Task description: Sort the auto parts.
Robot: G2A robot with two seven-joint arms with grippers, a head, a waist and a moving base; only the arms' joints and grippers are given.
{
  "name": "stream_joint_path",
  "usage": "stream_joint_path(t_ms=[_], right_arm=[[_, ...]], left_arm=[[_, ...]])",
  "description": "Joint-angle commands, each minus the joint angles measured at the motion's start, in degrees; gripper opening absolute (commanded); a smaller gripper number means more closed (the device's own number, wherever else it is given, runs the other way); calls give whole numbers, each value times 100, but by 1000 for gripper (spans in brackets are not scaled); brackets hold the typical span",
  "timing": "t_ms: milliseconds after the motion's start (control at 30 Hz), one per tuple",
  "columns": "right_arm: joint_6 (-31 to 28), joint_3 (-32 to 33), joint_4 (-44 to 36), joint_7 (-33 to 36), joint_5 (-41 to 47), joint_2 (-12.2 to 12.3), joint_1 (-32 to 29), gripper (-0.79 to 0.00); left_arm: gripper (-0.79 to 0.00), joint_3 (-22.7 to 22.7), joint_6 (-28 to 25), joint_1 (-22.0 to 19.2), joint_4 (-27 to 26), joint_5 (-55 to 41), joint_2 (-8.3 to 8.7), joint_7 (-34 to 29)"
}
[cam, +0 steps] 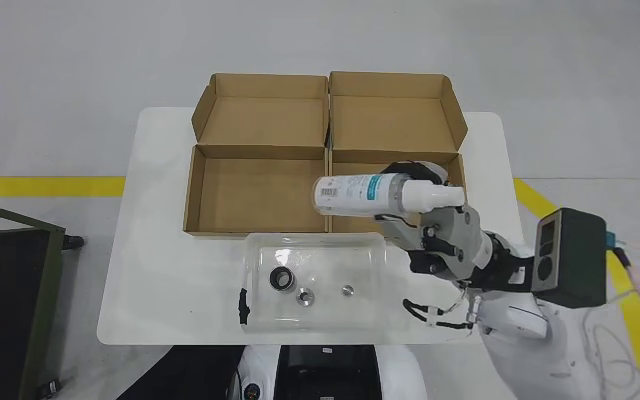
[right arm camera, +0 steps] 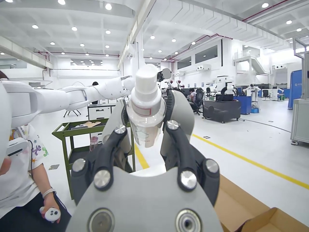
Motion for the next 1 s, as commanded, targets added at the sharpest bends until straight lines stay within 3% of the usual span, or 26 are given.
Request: stream_joint_path(t_ms=[0,567,967], right_arm=[[-12,-20,44,41,-55,-2,2,-785],[-301,-433,849,658,-227,-16,65,-785],[33,-524,1584,737,-789,-30,-9,-785]], left_arm=[[0,0,0,0,0,0,0,0],[0,0,0,0,0,0,0,0],[0,0,0,0,0,0,0,0]])
